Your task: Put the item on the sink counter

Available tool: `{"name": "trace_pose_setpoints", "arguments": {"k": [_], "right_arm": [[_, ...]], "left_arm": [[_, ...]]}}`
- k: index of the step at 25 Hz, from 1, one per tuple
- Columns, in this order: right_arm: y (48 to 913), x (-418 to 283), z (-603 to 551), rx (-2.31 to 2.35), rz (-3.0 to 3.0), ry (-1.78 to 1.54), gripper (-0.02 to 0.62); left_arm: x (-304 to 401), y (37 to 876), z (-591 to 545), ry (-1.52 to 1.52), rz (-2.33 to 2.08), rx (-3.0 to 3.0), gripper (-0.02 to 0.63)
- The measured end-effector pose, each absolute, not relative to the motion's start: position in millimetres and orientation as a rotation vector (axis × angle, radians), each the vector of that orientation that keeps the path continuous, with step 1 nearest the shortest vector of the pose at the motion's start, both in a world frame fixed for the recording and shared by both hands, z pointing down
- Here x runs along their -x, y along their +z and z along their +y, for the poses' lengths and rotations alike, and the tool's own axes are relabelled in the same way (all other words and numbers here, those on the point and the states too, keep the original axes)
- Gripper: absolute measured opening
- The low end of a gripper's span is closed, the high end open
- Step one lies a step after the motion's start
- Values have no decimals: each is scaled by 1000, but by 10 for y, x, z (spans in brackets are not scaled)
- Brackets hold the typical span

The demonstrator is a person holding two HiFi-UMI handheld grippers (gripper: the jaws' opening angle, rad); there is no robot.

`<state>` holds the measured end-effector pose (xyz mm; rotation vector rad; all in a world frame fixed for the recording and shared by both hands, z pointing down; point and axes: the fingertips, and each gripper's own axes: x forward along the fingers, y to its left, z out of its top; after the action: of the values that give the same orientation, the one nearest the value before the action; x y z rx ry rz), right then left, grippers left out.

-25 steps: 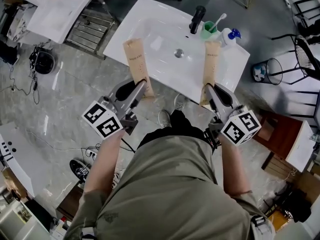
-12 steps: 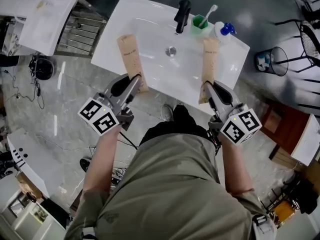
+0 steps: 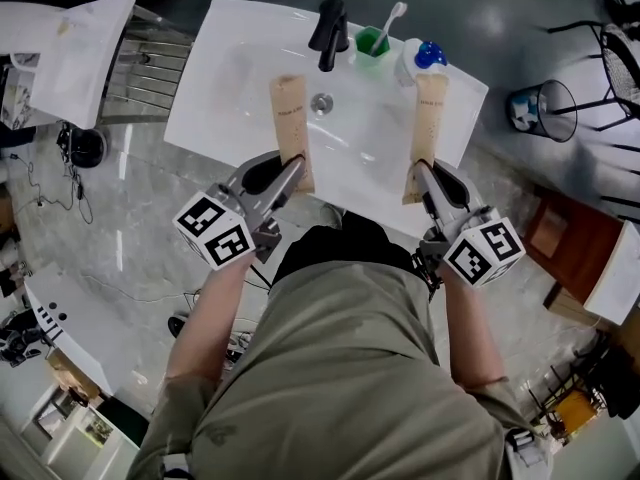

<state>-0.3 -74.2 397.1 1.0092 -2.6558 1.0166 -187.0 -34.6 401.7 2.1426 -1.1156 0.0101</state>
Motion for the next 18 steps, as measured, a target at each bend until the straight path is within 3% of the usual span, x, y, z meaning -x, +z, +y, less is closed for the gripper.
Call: {"name": "trace_pose_setpoints", "arguments": {"k": [18], "right_arm": [[4847, -790, -893, -1188, -2451, 1118, 40]], "left_arm": [[546, 4756, -705, 102, -817, -2107, 48]]}}
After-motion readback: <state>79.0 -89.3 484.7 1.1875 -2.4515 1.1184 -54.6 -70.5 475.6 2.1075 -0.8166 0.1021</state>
